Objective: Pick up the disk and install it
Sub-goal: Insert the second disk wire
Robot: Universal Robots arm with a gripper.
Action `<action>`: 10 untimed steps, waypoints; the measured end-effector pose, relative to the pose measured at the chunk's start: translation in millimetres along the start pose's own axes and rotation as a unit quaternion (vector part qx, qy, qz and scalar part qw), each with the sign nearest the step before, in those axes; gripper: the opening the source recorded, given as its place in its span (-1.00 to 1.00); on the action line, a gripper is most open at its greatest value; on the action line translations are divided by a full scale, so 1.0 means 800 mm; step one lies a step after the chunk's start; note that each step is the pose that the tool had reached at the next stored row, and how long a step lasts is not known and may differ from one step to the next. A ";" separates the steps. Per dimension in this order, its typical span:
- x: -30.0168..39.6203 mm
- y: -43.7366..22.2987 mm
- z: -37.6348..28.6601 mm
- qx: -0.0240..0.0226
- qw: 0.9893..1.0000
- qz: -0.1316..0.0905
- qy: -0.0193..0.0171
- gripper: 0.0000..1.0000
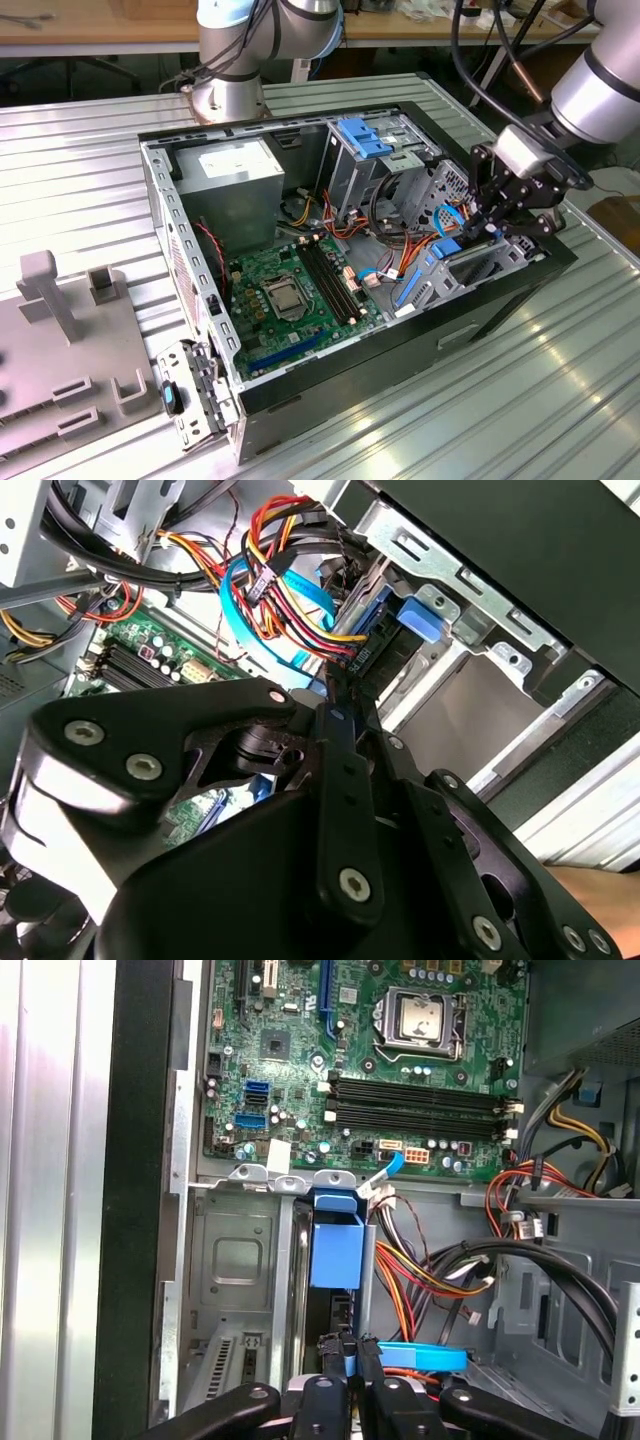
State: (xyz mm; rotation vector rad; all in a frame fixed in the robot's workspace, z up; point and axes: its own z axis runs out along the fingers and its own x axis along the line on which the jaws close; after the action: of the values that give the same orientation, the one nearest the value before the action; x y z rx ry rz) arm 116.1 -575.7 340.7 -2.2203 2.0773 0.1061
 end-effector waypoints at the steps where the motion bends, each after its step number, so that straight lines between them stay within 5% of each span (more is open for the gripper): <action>1: 0.0002 0.0000 0.0013 0.000 1.000 0.000 0.000 -0.67; 8: 0.0003 0.0001 0.0029 0.000 1.000 0.000 0.000 -0.67; 10: 0.0003 0.0003 0.0026 0.001 1.000 0.000 -0.001 -0.53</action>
State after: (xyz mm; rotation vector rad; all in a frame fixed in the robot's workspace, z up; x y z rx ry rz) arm 115.9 -575.7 338.6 -2.2192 2.0757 0.1056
